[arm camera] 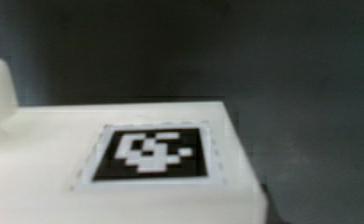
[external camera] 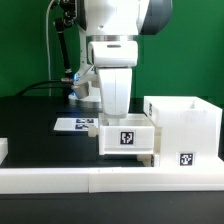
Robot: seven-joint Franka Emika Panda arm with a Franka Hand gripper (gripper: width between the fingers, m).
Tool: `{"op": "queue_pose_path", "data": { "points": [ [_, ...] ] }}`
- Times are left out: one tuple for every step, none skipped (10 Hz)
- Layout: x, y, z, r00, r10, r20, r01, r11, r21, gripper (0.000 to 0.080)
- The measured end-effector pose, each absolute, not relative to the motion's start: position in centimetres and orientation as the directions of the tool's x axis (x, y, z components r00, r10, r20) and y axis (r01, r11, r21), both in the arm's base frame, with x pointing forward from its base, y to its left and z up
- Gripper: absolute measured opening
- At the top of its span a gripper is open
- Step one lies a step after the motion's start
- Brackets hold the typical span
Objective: Assemble drawer
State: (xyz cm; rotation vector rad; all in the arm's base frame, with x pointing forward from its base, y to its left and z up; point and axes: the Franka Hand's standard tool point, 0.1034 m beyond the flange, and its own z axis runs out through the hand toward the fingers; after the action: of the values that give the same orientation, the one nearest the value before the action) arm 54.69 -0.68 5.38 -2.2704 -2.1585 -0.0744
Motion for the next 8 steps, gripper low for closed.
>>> {"op": "queue_pose_path", "data": {
  "points": [
    [54.63, -0.54, 5.35, 0.048, 0.998, 0.041, 0.998, -0.049, 0.03, 0.0041],
    [54.6, -0.49, 5.35, 0.047, 0.998, 0.041, 0.998, -0.048, 0.033, 0.0041],
    [54.62, -0.44, 5.37, 0.046, 0.998, 0.042, 0.998, -0.048, 0.034, 0.0041],
    [54.62, -0.38, 5.37, 0.047, 0.998, 0.042, 0.998, -0.048, 0.034, 0.0041],
    [54.62, -0.32, 5.37, 0.05, 0.998, 0.042, 0.998, -0.051, 0.033, 0.0041],
    [54.62, -0.22, 5.37, 0.05, 0.998, 0.043, 0.998, -0.051, 0.033, 0.0041],
    [54.63, 0.02, 5.38, 0.046, 0.998, 0.043, 0.998, -0.047, 0.033, 0.0041],
    [54.63, 0.27, 5.38, 0.044, 0.998, 0.044, 0.998, -0.046, 0.033, 0.0041]
  ]
}}
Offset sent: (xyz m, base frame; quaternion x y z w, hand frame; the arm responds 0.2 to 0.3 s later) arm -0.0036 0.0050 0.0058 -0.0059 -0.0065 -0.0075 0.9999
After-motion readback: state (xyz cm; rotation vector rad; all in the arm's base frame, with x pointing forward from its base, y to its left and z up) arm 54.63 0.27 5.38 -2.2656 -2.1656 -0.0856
